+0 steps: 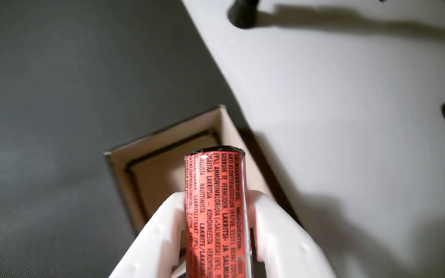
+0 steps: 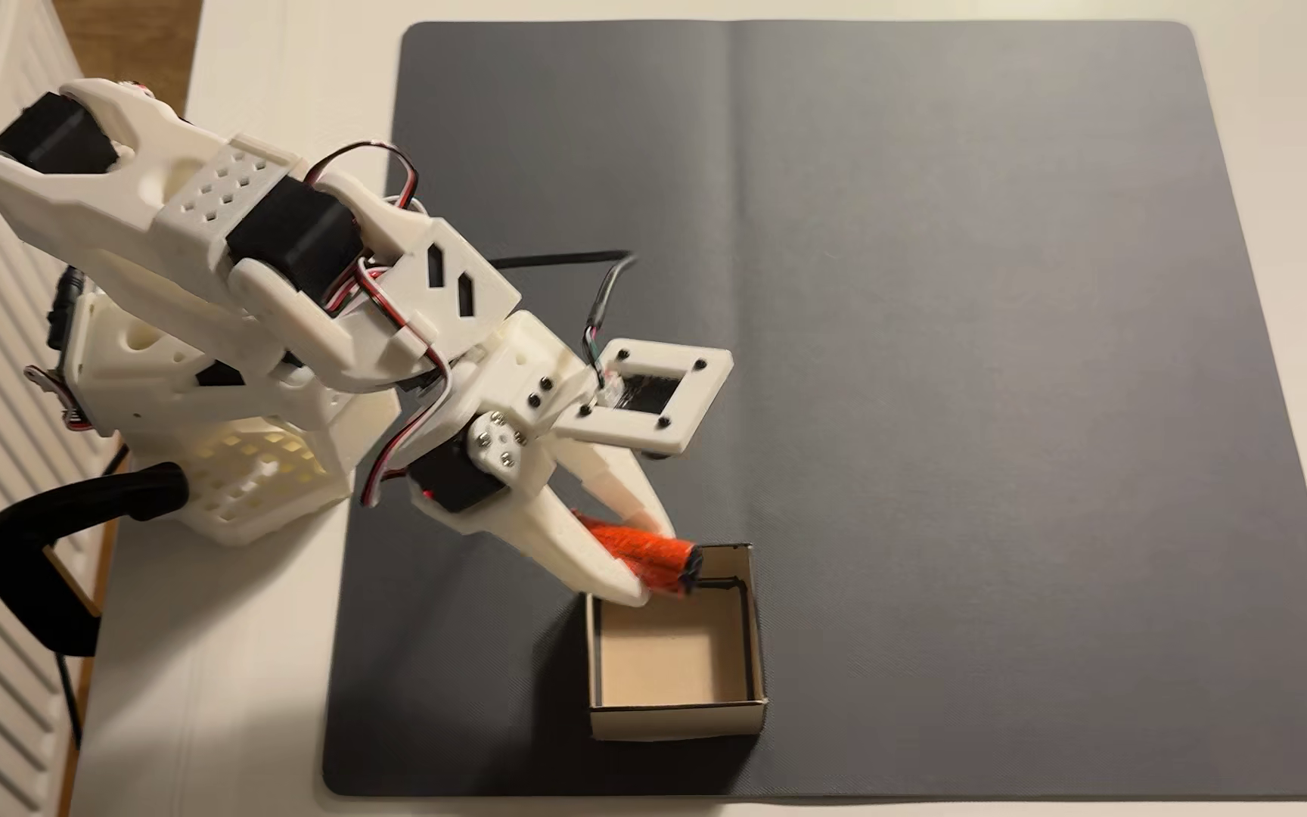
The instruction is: Pick the red object and place it in the box
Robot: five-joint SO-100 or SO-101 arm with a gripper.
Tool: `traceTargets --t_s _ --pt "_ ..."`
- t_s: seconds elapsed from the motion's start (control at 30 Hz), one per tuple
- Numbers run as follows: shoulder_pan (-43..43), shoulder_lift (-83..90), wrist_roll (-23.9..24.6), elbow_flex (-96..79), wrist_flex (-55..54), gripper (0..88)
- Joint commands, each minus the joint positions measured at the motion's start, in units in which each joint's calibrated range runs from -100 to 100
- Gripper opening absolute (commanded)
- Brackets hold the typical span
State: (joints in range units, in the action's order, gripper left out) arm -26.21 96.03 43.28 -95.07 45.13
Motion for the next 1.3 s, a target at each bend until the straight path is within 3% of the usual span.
traceTargets --t_s 0.0,0.23,0.43,0.8,0.97,1.07,1.2,1.27 --pt "-0.2 0.6 -0.4 -0.9 -3.4 1.6" --pt "0.2 0.6 -0.4 -1.1 -3.0 2.0" --pt "0.5 0.7 -0.4 -1.9 -2.8 10.5" --pt "2.2 0.7 0.1 -2.3 -3.3 18.3" --pt "6.2 0.7 3.3 -1.2 -2.0 19.5" --pt "10.1 0.7 5.5 1.1 0.6 16.8" --pt "14.6 0.7 8.1 4.7 6.4 2.4" --pt "16.3 0.7 8.5 5.8 7.8 0.6"
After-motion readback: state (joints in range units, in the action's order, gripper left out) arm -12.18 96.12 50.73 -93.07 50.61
